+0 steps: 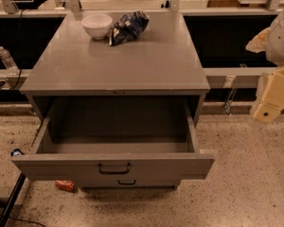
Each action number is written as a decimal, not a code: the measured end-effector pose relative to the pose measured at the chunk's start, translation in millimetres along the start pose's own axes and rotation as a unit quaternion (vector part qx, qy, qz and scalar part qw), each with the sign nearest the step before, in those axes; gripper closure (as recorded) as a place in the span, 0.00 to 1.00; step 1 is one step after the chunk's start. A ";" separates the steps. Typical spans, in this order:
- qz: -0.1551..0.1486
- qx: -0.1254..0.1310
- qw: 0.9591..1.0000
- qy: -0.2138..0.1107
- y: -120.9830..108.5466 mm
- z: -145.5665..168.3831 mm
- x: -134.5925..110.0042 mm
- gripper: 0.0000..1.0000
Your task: Close top drawer
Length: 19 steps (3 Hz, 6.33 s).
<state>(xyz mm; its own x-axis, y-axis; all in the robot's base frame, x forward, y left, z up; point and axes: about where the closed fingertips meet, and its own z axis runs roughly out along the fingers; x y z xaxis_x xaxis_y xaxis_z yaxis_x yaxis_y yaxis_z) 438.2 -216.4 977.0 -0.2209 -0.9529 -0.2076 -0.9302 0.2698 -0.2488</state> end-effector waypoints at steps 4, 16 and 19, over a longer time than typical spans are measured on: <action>0.001 -0.021 0.995 -0.098 24.1 83.1 -11.6 0.69; -0.066 0.053 0.975 -0.205 144.2 321.3 -42.7 1.00; -0.130 0.167 0.957 -0.199 98.4 368.9 -51.3 1.00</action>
Offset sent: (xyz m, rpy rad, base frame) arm 0.0000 0.0000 0.0000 0.0000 0.0000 0.0000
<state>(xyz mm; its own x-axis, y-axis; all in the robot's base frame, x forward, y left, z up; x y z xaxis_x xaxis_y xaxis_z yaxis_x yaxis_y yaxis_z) 466.2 -90.0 614.2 0.1972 -0.8836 -0.4246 -0.7781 0.1224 -0.6161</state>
